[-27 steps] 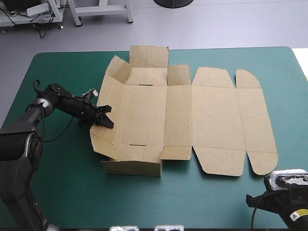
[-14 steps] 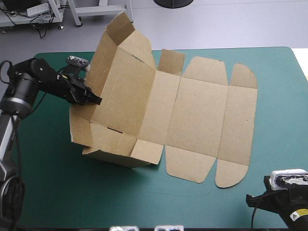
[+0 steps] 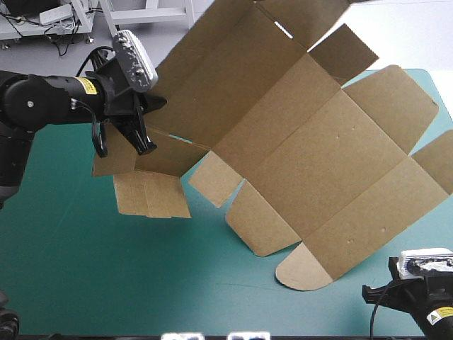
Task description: Fold the box
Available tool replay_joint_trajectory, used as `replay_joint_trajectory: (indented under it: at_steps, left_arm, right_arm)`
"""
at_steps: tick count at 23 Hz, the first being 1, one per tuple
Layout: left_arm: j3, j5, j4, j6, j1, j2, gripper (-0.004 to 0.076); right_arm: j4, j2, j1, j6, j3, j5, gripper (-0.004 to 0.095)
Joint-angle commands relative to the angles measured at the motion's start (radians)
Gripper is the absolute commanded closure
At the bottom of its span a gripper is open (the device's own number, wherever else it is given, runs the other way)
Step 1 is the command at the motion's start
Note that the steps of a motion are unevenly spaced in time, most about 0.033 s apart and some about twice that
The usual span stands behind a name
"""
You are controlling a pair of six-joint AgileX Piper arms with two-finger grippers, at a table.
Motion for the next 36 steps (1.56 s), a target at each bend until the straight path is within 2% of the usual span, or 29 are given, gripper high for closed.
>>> replay_joint_trajectory:
  at_steps: [1,7,11,14,17,22,25,26,28,32,33,36]
  left_arm:
    - [-0.037,-0.083,0.131,0.023,-0.100,-0.037,0.0734]
    - [-0.037,-0.172,0.399,0.034,-0.362,-0.032,0.0734]
    - [-0.005,-0.168,0.476,0.034,-0.454,-0.032,0.0734]
    - [0.053,-0.102,0.609,0.036,-0.520,-0.032,0.0734]
    - [0.127,-0.089,0.698,-0.025,-0.550,-0.032,0.0734]
    - [0.292,-0.233,0.762,-0.080,-0.558,-0.032,0.0734]
    - [0.392,-0.340,0.864,-0.207,-0.558,-0.032,0.0734]
    - [0.454,-0.411,0.934,-0.293,-0.558,-0.032,0.0734]
    - [0.547,-0.473,1.045,-0.427,-0.559,-0.032,0.0734]
    - [0.736,-0.504,1.319,-0.719,-0.599,-0.038,0.0734]
    - [0.794,-0.506,1.414,-0.812,-0.624,-0.043,0.0734]
    - [0.894,-0.499,1.552,-0.956,-0.675,-0.060,0.0734]
  right_arm:
    - [0.004,0.013,0.005,-0.005,-0.022,-0.064,0.0913]
    - [0.004,0.013,0.005,-0.005,-0.022,-0.066,0.0913]
    - [0.004,0.013,0.005,-0.005,-0.022,-0.064,0.0913]
    - [0.004,0.013,0.005,-0.005,-0.022,-0.061,0.0913]
    - [0.004,0.013,0.005,-0.005,-0.022,-0.061,0.0913]
    - [0.004,0.013,0.005,-0.030,-0.022,-0.063,0.0913]
    - [0.004,0.013,0.005,-0.035,-0.022,-0.063,0.0913]
    - [0.004,0.013,0.005,-0.029,-0.024,-0.056,0.0913]
    - [0.006,0.013,0.005,-0.014,-0.050,-0.049,0.0913]
    - [0.003,0.049,0.005,0.057,-0.197,-0.059,0.0913]
    - [0.003,0.088,0.005,0.077,-0.261,-0.059,0.0913]
    - [0.020,0.230,0.005,0.084,-0.411,-0.064,0.0914]
